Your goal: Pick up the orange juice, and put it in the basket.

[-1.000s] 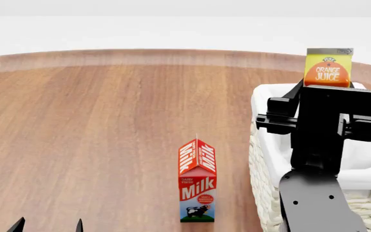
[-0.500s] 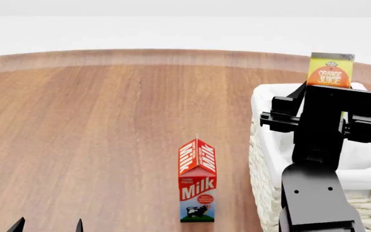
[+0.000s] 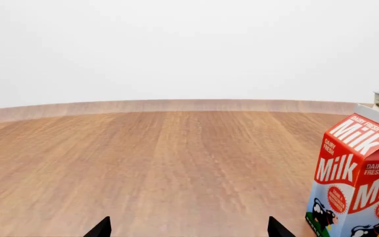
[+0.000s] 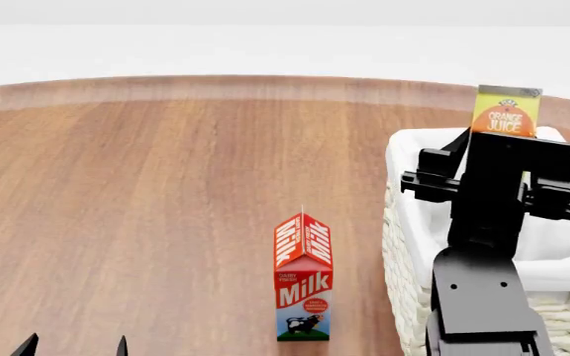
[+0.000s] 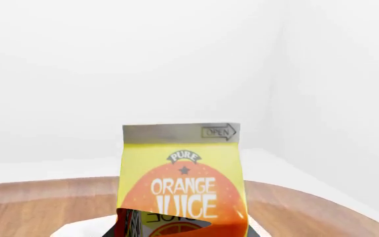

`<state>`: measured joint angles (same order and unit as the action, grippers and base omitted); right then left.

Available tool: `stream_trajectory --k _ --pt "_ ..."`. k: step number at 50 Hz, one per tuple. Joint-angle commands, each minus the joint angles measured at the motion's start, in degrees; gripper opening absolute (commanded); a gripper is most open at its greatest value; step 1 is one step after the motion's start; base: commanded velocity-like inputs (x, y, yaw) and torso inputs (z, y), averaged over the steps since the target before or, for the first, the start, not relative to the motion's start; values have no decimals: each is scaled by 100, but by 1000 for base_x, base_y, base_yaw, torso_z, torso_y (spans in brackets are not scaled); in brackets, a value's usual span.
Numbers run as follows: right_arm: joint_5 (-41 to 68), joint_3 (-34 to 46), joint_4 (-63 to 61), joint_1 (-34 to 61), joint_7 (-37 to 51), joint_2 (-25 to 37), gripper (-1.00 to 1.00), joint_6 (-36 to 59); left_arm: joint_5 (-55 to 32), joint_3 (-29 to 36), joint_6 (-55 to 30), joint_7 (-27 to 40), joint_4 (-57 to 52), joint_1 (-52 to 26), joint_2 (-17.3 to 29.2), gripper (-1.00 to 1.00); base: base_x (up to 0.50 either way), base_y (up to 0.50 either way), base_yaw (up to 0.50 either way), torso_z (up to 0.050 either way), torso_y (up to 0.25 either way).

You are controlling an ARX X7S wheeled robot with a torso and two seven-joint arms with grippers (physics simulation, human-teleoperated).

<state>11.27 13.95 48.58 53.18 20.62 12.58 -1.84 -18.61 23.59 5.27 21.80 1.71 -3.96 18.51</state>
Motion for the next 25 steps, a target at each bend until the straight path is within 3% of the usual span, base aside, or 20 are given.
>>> stream_trajectory --k 1,10,11,25 --pt "-289 38 379 224 -47 -61 -100 -275 -9 13 5 10 2 -4 9 100 0 0 0 0 0" --pt "-298 65 463 250 -70 -57 -100 -282 -15 23 9 18 3 -7 15 100 0 0 0 0 1" --pt "-331 45 433 252 68 -47 100 -280 -16 24 9 19 3 -7 16 100 0 0 0 0 0" --pt "-352 120 139 191 53 -14 100 -51 -26 39 15 31 5 -12 26 100 0 0 0 0 0"
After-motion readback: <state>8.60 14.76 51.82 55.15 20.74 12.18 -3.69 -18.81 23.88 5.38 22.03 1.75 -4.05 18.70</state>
